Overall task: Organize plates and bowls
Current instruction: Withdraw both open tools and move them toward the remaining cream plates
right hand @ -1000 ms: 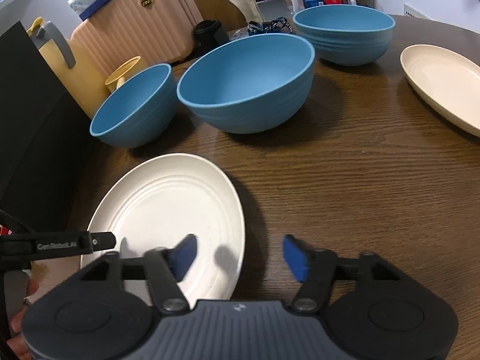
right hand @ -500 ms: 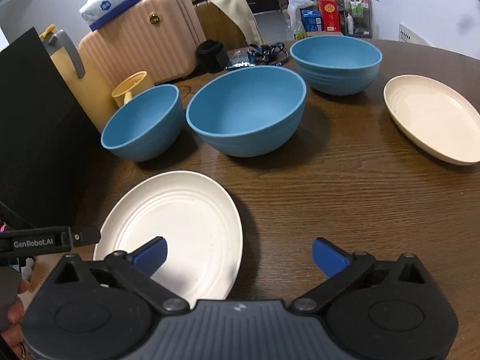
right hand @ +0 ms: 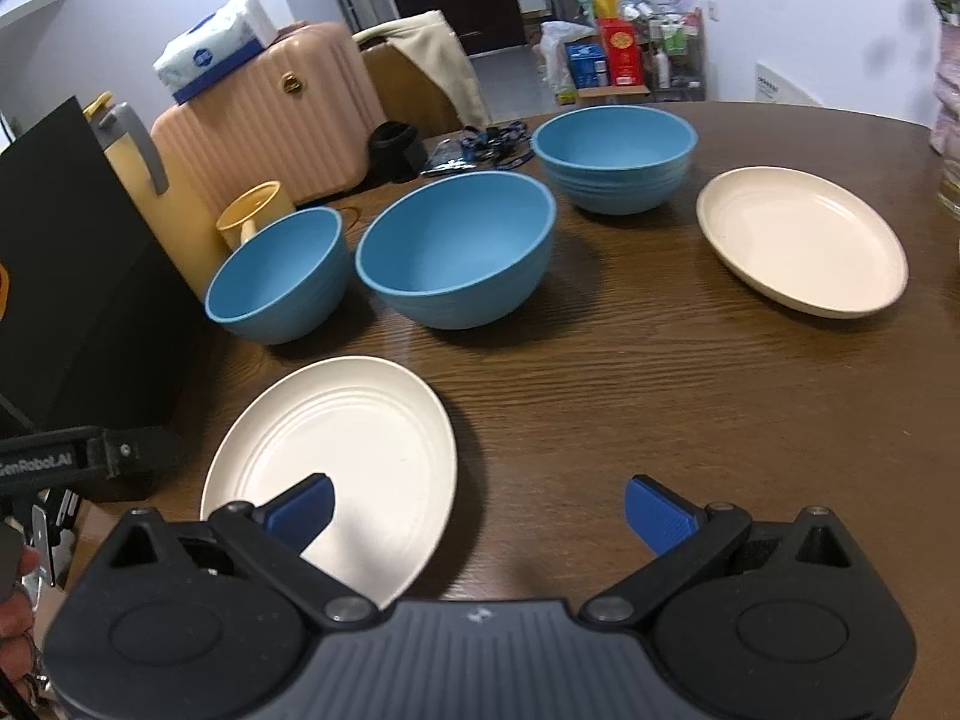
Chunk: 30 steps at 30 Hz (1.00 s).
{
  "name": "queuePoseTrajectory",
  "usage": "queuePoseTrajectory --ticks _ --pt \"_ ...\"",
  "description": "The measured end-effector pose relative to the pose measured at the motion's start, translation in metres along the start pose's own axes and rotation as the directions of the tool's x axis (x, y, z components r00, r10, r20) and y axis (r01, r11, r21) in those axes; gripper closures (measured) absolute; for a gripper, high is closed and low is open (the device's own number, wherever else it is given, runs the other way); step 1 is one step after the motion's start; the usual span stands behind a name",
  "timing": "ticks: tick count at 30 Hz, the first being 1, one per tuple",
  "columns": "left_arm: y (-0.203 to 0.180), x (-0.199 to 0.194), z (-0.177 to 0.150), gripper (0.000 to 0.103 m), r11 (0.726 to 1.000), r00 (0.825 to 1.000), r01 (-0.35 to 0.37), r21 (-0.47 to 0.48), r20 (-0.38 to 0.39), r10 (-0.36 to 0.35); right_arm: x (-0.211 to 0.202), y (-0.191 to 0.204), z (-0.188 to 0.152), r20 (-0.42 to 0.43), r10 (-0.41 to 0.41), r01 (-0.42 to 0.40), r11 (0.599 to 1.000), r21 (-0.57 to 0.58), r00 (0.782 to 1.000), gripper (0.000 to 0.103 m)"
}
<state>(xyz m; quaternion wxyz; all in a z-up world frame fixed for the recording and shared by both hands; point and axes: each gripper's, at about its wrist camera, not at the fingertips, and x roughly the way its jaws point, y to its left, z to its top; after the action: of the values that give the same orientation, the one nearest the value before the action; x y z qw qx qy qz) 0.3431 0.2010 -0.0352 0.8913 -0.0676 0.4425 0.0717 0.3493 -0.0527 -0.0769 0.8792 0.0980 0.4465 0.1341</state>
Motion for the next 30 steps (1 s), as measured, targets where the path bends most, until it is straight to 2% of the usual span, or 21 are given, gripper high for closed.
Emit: queuePoseTrajectory --ticks 17,30 --pt "-0.055 -0.01 0.006 0.0 0.98 0.99 0.139 0.139 0.009 -0.142 -0.048 -0.042 -0.017 0.056 -0.142 0.135 0.983 0.124 0.988 0.0" --pt "-0.113 -0.012 0.014 0.0 0.941 0.971 0.225 0.253 0.023 -0.238 -0.075 -0.084 -0.017 0.085 -0.25 0.228 0.951 0.207 0.965 0.0"
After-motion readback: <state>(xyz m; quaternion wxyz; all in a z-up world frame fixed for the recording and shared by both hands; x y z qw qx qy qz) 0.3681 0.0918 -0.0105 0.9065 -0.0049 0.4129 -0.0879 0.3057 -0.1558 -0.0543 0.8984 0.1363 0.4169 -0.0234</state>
